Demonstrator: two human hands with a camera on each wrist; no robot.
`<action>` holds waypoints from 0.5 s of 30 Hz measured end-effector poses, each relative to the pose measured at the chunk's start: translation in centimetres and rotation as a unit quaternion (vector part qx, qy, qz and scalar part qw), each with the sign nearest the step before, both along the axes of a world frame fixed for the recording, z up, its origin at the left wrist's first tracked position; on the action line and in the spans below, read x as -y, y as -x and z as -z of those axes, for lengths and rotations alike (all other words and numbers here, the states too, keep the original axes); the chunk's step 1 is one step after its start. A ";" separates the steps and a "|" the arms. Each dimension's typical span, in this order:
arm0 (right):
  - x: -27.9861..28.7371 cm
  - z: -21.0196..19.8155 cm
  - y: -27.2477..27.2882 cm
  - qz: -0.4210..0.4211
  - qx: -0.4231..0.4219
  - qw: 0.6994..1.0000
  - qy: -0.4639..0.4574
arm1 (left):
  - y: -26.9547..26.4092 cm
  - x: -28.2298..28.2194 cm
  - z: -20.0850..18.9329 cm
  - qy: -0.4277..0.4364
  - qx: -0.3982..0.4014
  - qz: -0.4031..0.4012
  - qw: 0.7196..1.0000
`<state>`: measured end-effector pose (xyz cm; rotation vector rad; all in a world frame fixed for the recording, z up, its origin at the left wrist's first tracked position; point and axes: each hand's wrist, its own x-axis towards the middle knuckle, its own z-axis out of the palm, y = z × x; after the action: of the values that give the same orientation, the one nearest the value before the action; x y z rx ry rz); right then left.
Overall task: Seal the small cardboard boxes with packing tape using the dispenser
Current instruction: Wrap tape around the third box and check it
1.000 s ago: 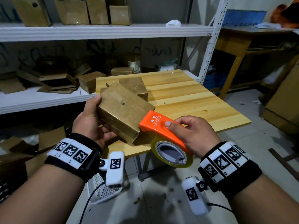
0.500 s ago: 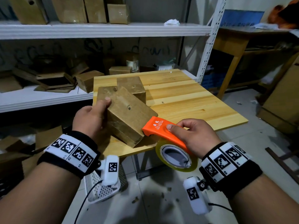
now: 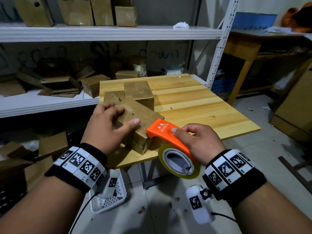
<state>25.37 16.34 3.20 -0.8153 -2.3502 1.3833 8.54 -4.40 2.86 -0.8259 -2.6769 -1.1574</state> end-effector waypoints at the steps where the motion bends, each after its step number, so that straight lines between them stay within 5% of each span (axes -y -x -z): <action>1: 0.0 0.0 0.1 0.001 0.000 1.000 0.001 | -0.2 0.0 0.0 0.018 0.016 0.008 1.000; 4: -0.1 0.0 0.2 0.002 -0.006 1.000 0.008 | -0.4 -0.1 0.3 0.084 0.042 0.022 0.995; 15: -0.2 0.2 0.0 -0.010 -0.007 1.000 0.025 | -0.9 -0.9 1.1 0.251 -0.080 0.063 0.963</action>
<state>25.39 16.52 3.05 -0.7949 -2.3269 1.4563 9.41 -3.49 1.80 -1.1141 -2.8440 -0.3914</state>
